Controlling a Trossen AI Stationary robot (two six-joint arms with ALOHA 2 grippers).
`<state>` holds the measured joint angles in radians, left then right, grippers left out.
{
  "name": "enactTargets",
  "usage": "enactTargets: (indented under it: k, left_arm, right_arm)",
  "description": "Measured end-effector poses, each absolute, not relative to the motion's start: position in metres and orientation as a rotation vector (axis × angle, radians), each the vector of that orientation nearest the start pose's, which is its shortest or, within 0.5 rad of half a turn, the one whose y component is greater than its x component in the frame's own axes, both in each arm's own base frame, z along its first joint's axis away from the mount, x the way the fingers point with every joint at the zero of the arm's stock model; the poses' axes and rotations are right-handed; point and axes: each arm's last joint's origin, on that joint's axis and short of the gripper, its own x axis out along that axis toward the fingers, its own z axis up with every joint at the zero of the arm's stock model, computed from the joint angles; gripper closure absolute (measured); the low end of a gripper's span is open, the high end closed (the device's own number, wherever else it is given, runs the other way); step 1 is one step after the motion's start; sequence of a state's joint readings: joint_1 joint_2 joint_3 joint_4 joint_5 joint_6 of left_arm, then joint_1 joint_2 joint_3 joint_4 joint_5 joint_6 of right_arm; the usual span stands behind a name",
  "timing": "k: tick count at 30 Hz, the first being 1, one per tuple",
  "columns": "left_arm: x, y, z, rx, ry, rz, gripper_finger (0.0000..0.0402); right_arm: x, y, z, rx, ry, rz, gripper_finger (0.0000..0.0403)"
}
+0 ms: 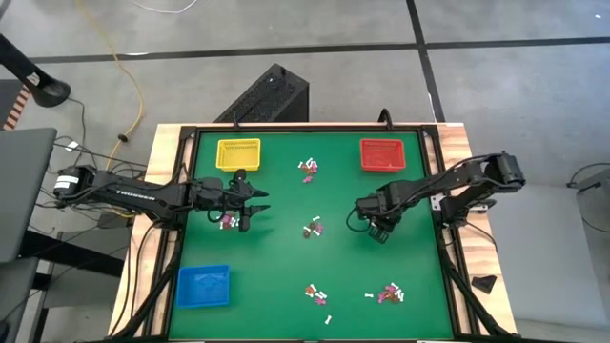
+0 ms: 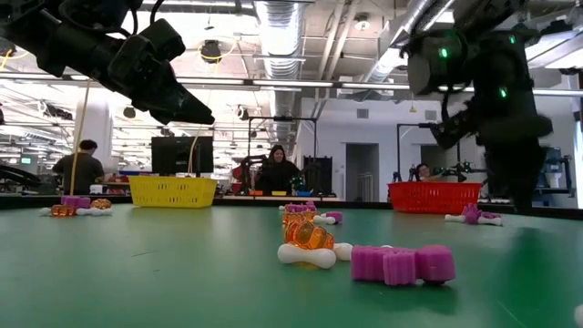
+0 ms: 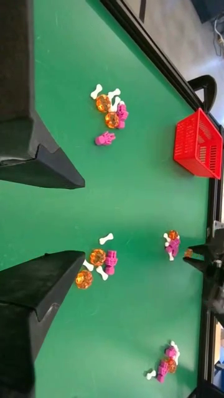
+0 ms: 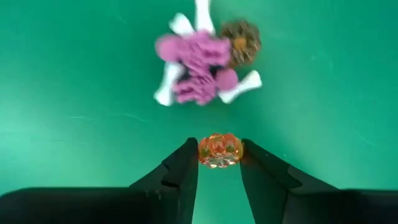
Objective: Sort Halloween decoration
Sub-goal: Put the pumpkin toy into the orange bin
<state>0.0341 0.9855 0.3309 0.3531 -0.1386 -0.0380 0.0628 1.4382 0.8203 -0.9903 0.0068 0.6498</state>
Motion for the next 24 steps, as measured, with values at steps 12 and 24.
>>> enactTargets:
  k: [12,24]
  left_arm:
    - [0.197,0.011,0.193,-0.017,0.299,0.176,0.0237]
    - [0.197,0.011,0.193,-0.020,0.298,0.177,0.0237]
  right_arm:
    - [0.231,-0.011,0.250,0.307,1.264,-0.496,0.0278]
    - [0.218,-0.112,0.266,0.377,1.138,-0.678,0.0276]
